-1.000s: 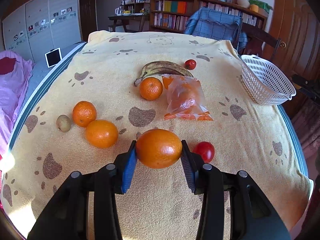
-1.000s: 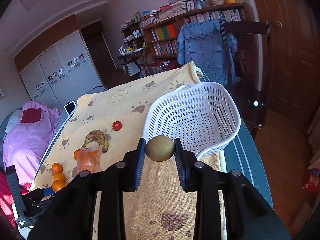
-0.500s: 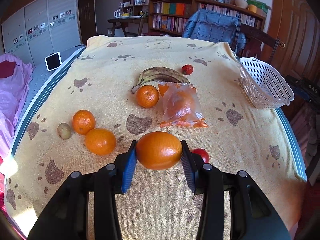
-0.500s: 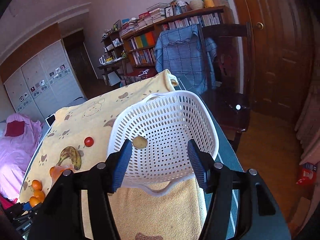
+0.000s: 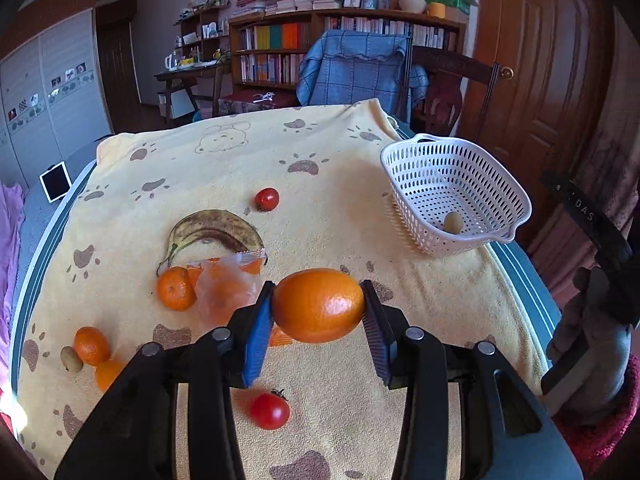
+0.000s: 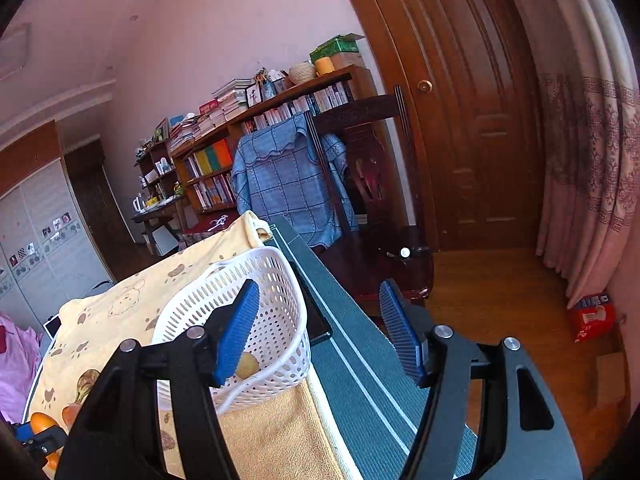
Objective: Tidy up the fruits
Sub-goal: 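Carry the kiwi into the white basket and open the right tool while the left tool carries the orange, then lower the orange into the white basket and open the left tool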
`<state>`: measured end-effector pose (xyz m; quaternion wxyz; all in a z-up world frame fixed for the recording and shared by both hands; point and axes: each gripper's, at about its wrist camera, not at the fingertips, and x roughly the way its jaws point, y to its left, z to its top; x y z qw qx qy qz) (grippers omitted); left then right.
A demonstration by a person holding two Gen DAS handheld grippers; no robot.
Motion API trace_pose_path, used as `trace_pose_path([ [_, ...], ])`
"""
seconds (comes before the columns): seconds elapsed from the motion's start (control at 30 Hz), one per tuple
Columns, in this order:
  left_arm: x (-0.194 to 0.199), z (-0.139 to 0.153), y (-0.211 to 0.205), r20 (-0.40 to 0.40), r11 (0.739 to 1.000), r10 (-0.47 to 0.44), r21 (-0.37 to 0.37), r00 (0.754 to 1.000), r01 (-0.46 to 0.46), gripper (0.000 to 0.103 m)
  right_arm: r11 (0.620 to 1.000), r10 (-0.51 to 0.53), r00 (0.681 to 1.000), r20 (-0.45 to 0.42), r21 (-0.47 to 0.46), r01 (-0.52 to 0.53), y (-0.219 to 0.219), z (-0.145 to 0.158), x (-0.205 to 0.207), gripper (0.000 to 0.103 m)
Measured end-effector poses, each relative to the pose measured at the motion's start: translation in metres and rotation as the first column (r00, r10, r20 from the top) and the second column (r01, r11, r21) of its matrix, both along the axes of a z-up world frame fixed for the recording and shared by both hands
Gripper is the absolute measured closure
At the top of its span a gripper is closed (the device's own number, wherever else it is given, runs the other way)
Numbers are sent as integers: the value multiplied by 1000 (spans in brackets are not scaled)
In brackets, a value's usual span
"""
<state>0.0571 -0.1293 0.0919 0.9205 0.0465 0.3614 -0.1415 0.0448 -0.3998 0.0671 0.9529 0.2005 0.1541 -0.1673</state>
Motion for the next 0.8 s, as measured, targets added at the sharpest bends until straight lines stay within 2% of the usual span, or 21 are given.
trace_pose_path([
  [0.17, 28, 5, -42, -7, 998, -60, -6, 998, 60, 60, 999, -38, 999, 25, 9, 37, -5, -2, -3, 36],
  [0.2, 33, 6, -50, -6, 998, -70, -3, 998, 70, 60, 999, -45, 998, 32, 11, 44, -6, -2, -4, 34],
  [0.47, 61, 10, -113, 15, 989, -142, 37, 990, 141, 60, 994, -103, 993, 49, 47, 101, -22, -4, -7, 33],
  [0.8, 93, 10, -143, -35, 993, -115, 4, 993, 115, 59, 987, -125, 992, 31, 101, 121, -34, -12, -5, 32],
])
